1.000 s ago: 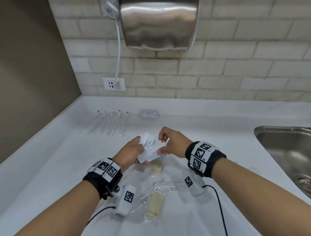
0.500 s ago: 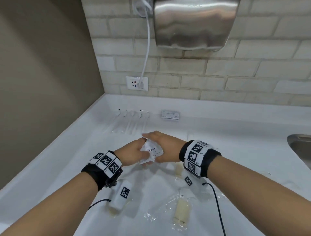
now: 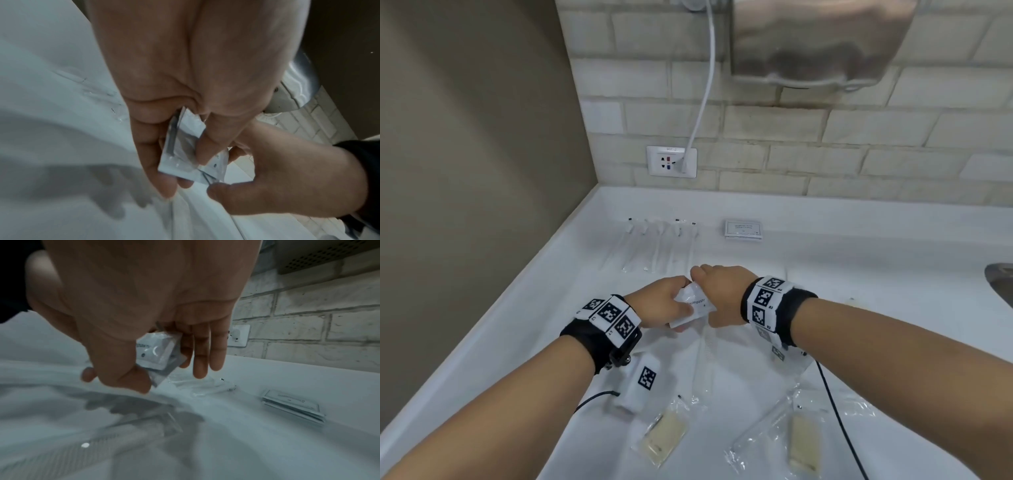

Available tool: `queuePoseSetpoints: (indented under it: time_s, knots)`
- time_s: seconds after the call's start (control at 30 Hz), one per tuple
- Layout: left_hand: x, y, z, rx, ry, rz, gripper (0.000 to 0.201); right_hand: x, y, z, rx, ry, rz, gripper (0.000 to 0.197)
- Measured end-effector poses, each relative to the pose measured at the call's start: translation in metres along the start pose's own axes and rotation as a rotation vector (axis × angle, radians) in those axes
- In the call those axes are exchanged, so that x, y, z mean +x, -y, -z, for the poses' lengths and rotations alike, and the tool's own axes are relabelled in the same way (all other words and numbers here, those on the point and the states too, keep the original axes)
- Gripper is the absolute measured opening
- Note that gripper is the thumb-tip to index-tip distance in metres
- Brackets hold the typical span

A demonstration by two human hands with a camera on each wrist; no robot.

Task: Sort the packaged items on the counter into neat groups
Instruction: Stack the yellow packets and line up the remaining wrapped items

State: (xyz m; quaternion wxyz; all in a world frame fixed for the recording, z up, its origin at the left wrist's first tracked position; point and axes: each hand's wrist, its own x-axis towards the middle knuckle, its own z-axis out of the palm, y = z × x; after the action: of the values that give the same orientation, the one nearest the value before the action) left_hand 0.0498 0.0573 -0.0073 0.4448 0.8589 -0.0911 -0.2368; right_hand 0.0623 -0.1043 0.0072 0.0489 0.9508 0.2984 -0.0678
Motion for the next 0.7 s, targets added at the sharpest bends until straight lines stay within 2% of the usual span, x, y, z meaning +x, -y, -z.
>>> queuePoseSetpoints:
  time_s: [0.1, 0.2, 0.37, 0.47, 0.6, 0.7]
  knots:
    - [0.001, -0.001, 0.004, -0.016, 0.058, 0.048, 0.039, 0.009, -0.002, 0.004, 0.07, 0.07, -0.02, 0.041]
    - [0.007, 0.004, 0.005, 0.021, 0.089, 0.052, 0.028, 0.015, -0.003, 0.004, 0.169, 0.137, -0.038, 0.038]
    - [0.022, 0.014, 0.013, 0.172, 0.06, 0.019, 0.031, 0.021, -0.012, -0.002, 0.313, 0.17, -0.055, 0.036]
    - [0.031, 0.018, 0.016, 0.358, -0.028, -0.043, 0.028, 0.024, -0.014, -0.004, 0.313, 0.186, -0.108, 0.035]
    - [0.043, 0.022, 0.013, 0.326, -0.149, -0.072, 0.025, 0.036, -0.012, -0.009, 0.303, 0.159, -0.198, 0.03]
    - [0.05, 0.022, 0.007, 0.314, -0.185, -0.05, 0.029, 0.045, -0.011, -0.012, 0.282, 0.136, -0.231, 0.029]
